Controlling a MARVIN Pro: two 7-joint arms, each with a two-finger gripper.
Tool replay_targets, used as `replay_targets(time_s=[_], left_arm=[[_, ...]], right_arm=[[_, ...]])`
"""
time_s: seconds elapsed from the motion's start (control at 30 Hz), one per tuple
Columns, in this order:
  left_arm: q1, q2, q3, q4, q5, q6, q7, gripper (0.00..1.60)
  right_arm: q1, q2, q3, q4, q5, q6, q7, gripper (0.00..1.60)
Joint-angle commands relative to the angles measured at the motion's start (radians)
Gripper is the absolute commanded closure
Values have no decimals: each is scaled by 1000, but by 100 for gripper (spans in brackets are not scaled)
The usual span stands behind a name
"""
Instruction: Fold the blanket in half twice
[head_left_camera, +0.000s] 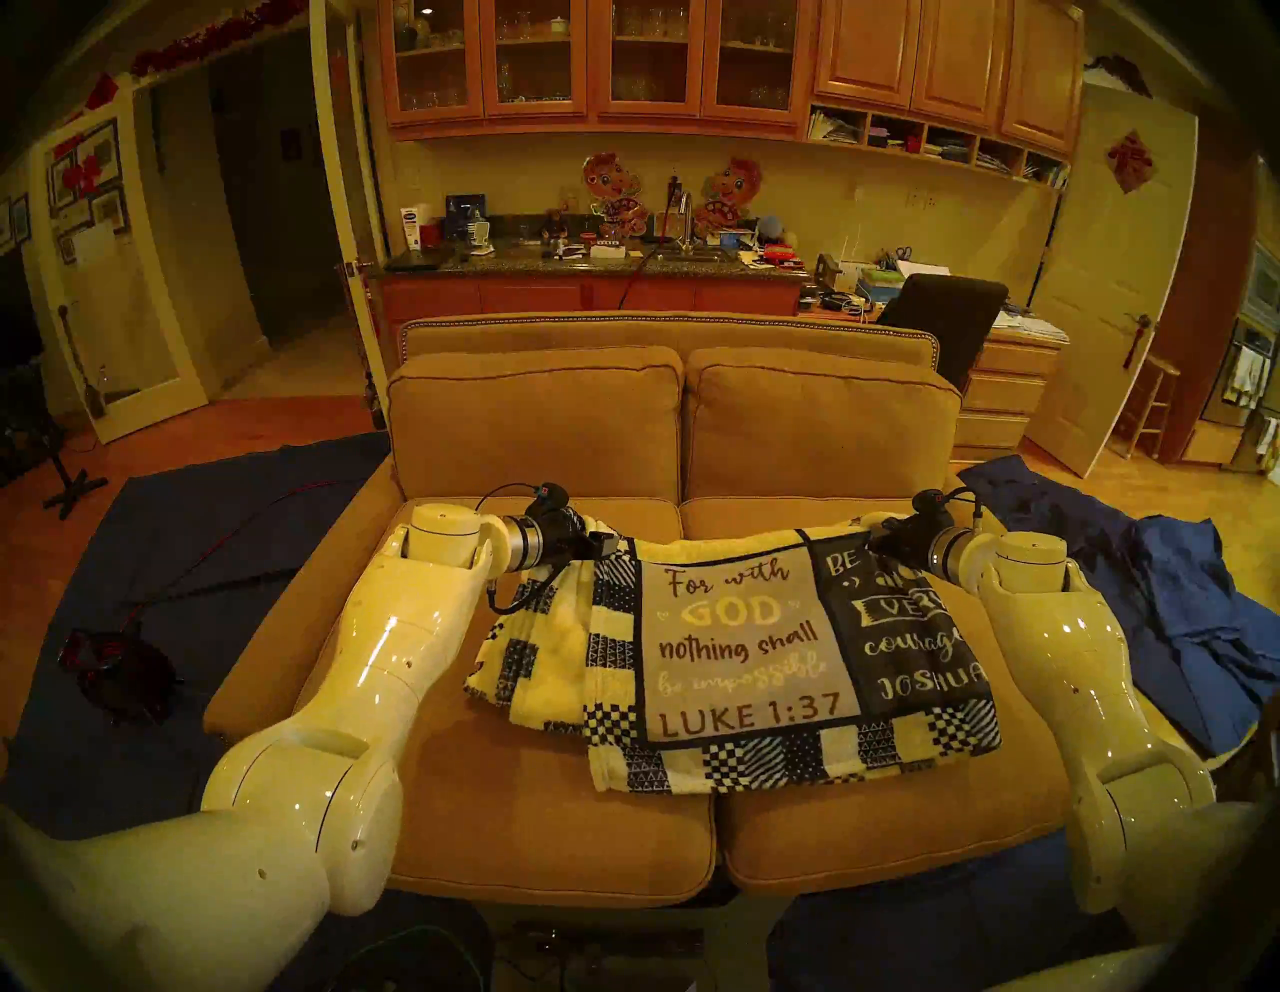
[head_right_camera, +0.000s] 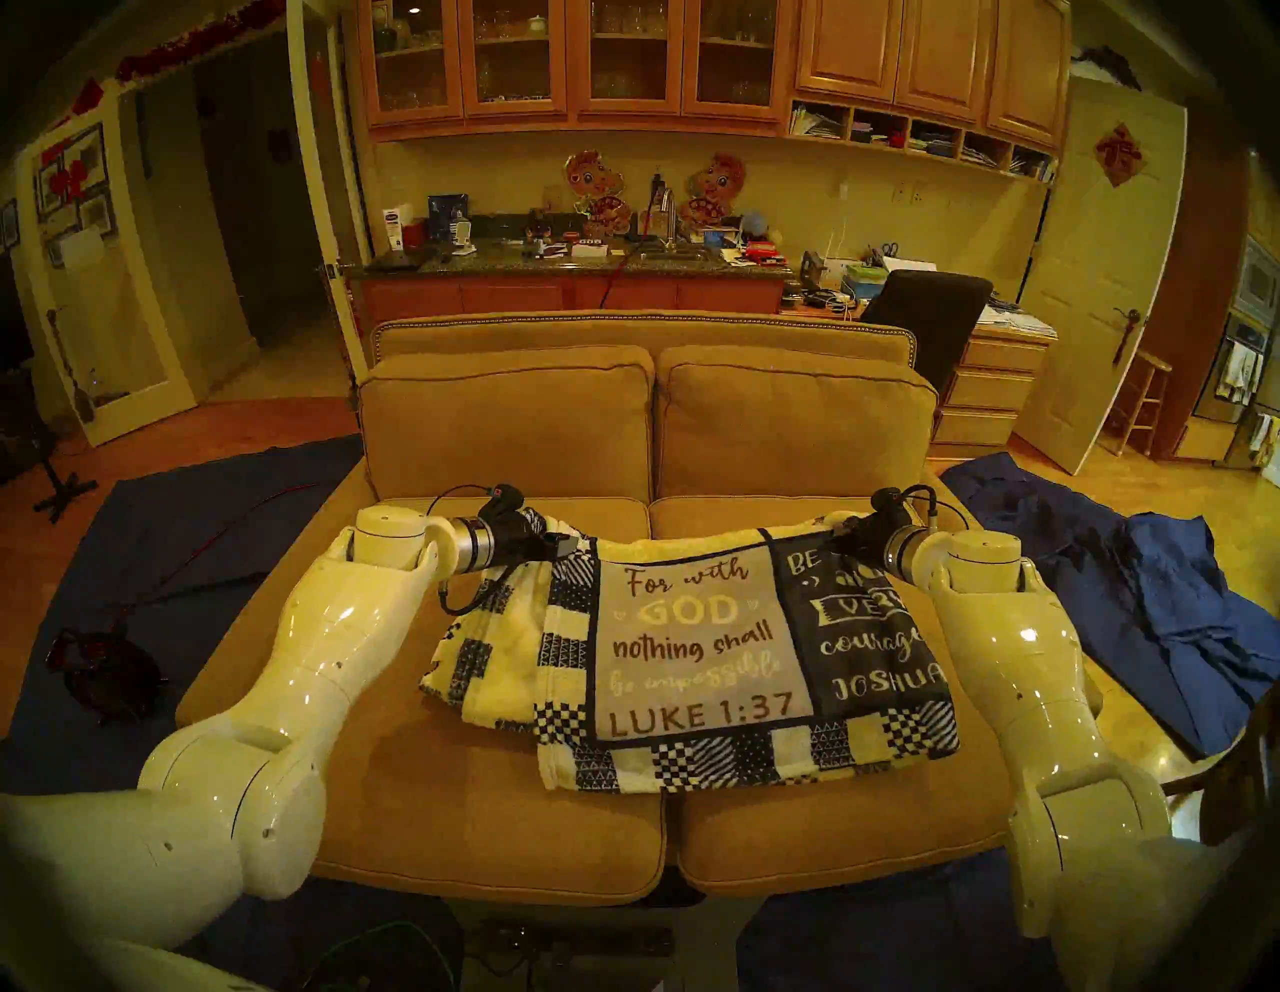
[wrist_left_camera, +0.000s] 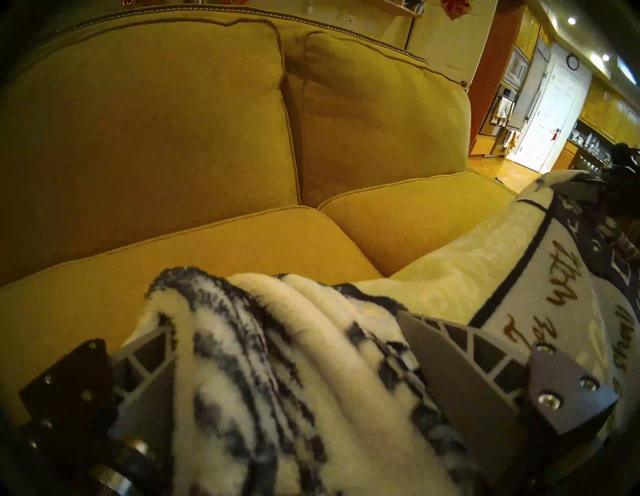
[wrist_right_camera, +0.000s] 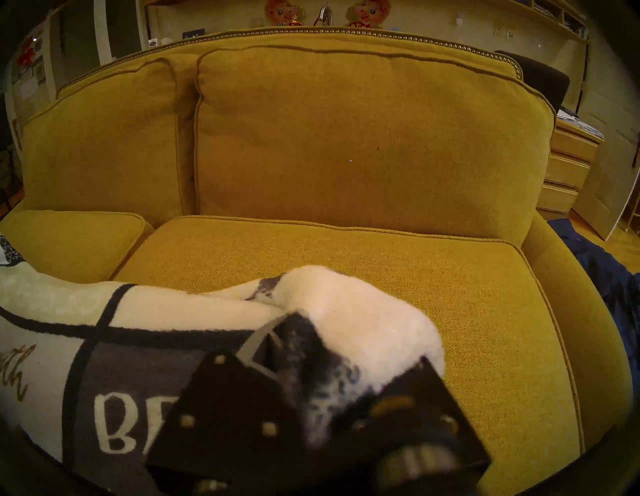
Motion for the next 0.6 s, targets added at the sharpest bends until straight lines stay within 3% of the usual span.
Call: replay_targets(time_s=[0.0, 0.33, 0.53, 0.57], left_arm=[[69, 33, -15, -122, -9, 6, -21, 0], [137, 68, -55, -258, -18, -13, -32, 0], [183, 76, -78, -350, -32, -22, -48, 0], [203, 77, -83, -379, -35, -20, -51, 0]], right_arm=[[114, 11, -15, 44, -25, -18, 10, 160], [173, 18, -58, 136, -47, -23, 46, 160], [176, 37, -62, 169, -37, -19, 113, 160], [174, 45, -54, 174, -25, -19, 143, 152]])
